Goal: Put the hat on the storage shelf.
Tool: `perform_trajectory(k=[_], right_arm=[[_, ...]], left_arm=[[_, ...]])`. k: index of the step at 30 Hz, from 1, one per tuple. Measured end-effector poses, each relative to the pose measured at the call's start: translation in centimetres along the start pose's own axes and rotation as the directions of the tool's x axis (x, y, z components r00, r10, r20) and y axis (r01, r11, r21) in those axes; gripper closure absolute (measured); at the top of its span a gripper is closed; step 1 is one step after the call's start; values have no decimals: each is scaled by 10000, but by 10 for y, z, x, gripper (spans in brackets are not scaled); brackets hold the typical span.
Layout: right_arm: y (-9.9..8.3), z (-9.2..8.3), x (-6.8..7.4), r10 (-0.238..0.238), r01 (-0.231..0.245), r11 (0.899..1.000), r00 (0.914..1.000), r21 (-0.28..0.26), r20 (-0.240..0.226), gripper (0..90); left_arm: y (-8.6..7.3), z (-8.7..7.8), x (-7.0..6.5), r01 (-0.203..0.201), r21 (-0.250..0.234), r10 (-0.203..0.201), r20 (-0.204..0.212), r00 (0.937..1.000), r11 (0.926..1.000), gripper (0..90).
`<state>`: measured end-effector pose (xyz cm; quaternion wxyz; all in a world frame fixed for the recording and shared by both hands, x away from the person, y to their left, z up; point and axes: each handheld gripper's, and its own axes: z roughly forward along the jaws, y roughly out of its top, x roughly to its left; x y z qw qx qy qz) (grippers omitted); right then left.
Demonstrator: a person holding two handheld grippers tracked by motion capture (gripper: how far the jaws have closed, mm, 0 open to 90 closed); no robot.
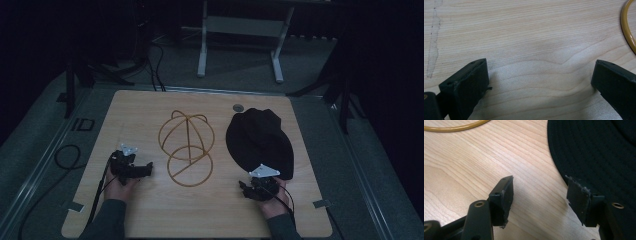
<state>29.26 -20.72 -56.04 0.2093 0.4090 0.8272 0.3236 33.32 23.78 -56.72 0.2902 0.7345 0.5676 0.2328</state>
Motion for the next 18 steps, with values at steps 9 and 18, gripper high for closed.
perform_trajectory(k=[9, 18], right_arm=[[3, 0, 1, 373, -379, 9989, 9991, 271, 211, 353], [10, -3, -3, 219, -168, 9952, 9984, 966, -517, 462]], left_arm=[[0, 0, 0, 2, -1, -2, 1, 10000, 10000, 16], [0, 0, 0, 0, 4, 0, 1, 10000, 10000, 15]])
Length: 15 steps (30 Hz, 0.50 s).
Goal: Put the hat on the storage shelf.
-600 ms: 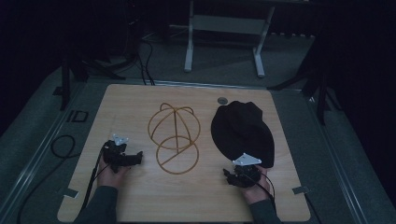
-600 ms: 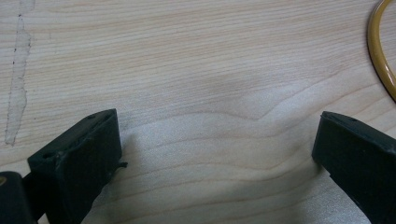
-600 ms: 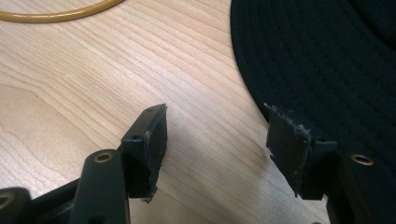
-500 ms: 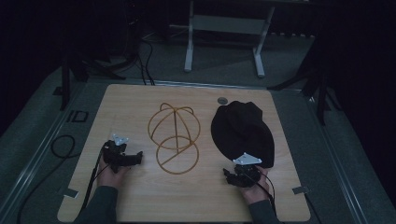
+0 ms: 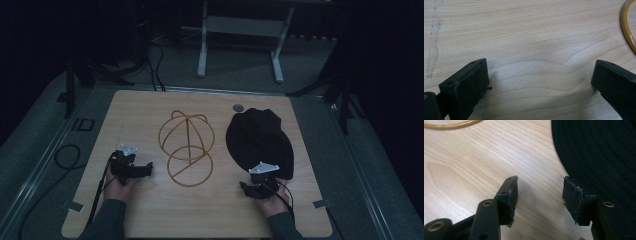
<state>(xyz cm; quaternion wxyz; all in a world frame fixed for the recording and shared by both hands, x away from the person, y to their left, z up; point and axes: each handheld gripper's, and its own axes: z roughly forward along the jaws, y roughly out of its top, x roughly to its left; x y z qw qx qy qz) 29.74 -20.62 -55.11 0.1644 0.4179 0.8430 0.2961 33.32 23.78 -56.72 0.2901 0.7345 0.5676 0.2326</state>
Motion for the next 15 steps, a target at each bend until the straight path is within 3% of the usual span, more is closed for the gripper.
perform_trajectory(k=[3, 10, 15], right_arm=[[4, -3, 0, -109, 110, 9999, 9998, 58, -192, 477], [20, -16, 0, -876, 888, 9955, 9956, 345, -332, 508], [27, -24, -6, -858, 879, 9954, 9948, 369, -542, 500]], left_arm=[[0, 0, 0, 0, 0, 0, 0, 10000, 10000, 15], [0, 0, 0, 1, -4, -1, -1, 10000, 10000, 15], [0, 0, 0, 24, -17, -24, -1, 10000, 10000, 15]])
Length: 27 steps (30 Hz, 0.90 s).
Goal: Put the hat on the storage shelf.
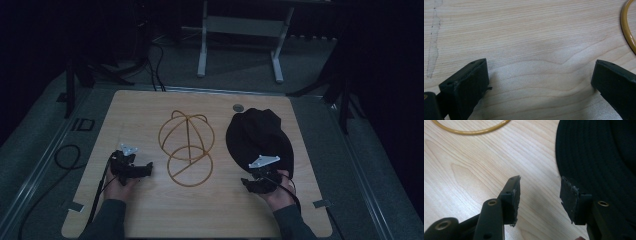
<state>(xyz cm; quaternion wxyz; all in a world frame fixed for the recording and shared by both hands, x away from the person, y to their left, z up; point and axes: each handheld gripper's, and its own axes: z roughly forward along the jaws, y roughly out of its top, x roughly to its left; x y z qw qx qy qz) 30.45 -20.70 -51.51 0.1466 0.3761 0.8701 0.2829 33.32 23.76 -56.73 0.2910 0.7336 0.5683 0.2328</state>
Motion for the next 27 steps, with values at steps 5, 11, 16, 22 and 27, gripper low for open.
perform_trajectory(k=[5, 11, 16, 22, 27], right_arm=[[3, -9, -6, 4, -4, 10000, 10000, 2, 78, 492], [10, -24, -18, 202, -197, 9996, 9994, -183, 298, 480], [13, -31, -22, 106, -105, 9999, 9994, -42, 328, 468], [13, -40, -32, 193, -196, 9997, 9995, 114, 262, 475], [13, -49, -39, 204, -207, 9998, 9989, 77, 415, 475]], left_arm=[[0, 0, 0, 0, 2, 0, 0, 10000, 10000, 15], [0, 0, 0, 11, 2, -11, -5, 10000, 10000, 16], [0, 0, 0, 0, 14, 0, -9, 10000, 10000, 16], [0, 0, -1, -33, 25, 33, 6, 10000, 10000, 16], [0, -1, -1, -34, 26, 34, 11, 10000, 10000, 16]])
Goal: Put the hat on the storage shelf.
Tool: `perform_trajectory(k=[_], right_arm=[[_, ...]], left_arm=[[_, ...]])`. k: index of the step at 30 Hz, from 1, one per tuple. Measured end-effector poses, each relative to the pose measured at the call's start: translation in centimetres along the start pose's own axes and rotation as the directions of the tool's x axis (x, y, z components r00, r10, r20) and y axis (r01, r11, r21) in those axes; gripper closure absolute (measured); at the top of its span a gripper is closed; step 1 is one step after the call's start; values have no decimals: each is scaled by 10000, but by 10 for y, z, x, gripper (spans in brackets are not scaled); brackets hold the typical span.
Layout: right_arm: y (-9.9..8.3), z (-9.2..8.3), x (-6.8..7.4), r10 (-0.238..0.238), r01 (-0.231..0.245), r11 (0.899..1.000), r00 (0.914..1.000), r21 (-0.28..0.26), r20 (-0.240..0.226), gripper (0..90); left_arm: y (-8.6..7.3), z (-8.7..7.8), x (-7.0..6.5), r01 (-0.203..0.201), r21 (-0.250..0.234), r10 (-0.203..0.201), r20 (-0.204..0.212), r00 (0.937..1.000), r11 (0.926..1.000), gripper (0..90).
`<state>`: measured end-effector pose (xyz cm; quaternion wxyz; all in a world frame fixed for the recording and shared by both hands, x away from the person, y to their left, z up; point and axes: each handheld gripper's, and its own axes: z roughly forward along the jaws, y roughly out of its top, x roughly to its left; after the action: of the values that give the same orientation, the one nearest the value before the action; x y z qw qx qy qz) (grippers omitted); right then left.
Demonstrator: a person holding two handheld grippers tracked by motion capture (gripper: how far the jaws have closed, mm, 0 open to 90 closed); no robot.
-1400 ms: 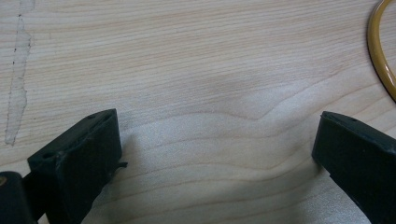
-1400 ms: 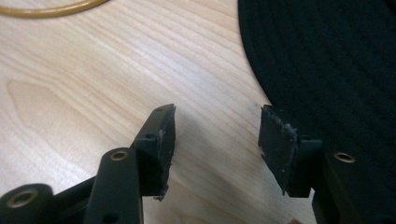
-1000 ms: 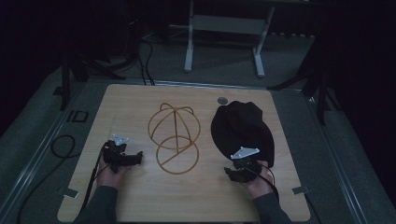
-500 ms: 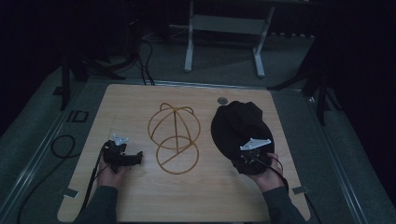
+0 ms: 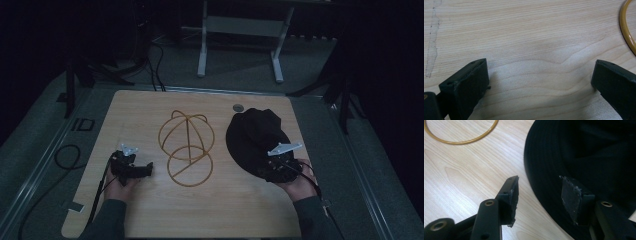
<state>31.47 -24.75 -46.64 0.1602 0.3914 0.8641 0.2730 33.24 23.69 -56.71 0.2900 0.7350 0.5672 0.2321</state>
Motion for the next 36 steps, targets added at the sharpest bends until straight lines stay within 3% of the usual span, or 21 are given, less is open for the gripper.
perform_trajectory(k=[14, 27, 36], right_arm=[[13, -29, -22, 58, -56, 10000, 9986, -28, 520, 467], [22, -40, -37, 234, -245, 9997, 9949, 94, 978, 452], [30, -37, -52, 223, -295, 9978, 9926, 589, 1196, 430]], left_arm=[[0, 0, -1, -15, 11, 15, 16, 10000, 10000, 16], [0, 0, -1, -24, 13, 24, 20, 10000, 10000, 16], [0, 0, -1, -26, 33, 26, 24, 10000, 10000, 15]])
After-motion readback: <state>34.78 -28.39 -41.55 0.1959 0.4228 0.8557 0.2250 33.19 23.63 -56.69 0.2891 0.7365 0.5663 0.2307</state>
